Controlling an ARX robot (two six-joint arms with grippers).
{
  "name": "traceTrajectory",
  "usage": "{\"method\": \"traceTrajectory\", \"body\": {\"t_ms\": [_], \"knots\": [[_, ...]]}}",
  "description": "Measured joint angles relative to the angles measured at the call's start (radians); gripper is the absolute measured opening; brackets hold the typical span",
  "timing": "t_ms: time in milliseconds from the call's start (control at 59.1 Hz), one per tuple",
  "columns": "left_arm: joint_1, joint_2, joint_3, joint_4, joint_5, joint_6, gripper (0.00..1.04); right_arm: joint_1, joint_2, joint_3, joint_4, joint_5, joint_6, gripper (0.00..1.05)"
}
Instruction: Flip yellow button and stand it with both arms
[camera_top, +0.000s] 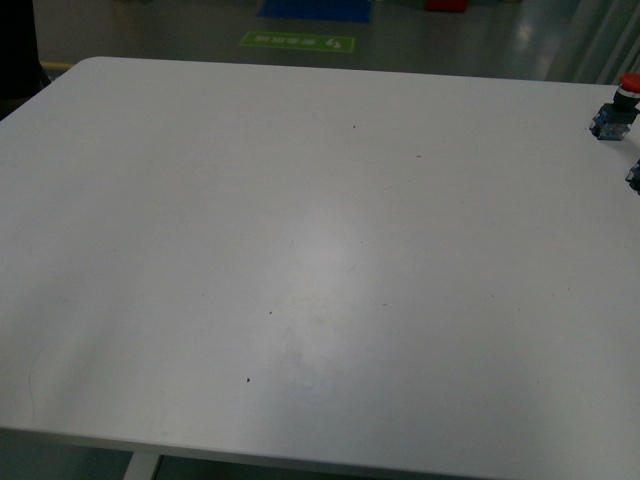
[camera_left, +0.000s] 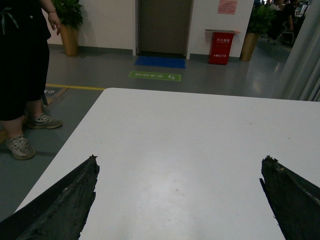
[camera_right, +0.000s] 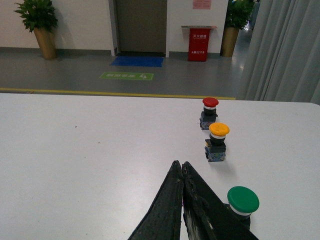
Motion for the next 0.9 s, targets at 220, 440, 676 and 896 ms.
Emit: {"method": "traceTrajectory", "body": {"t_ms": [220, 440, 676, 896], "knots": [[0.000, 0.000, 0.000, 0.000, 0.000, 0.000, 0.98, 0.000, -0.141, -0.005, -0.129, 0.000, 0.000, 0.03], [0.000, 0.000, 0.000, 0.000, 0.000, 0.000, 0.98, 0.000, -0.267, -0.005, -0.246, 0.000, 0.000, 0.03], [0.000, 0.000, 0.000, 0.000, 0.000, 0.000, 0.98, 0.000, -0.369, -0.005, -0.345, 0.000, 0.000, 0.03], [0.000, 0.000, 0.000, 0.000, 0.000, 0.000, 0.98, 0.000, -0.451, -0.005, -0.427, 0.000, 0.000, 0.03]]}}
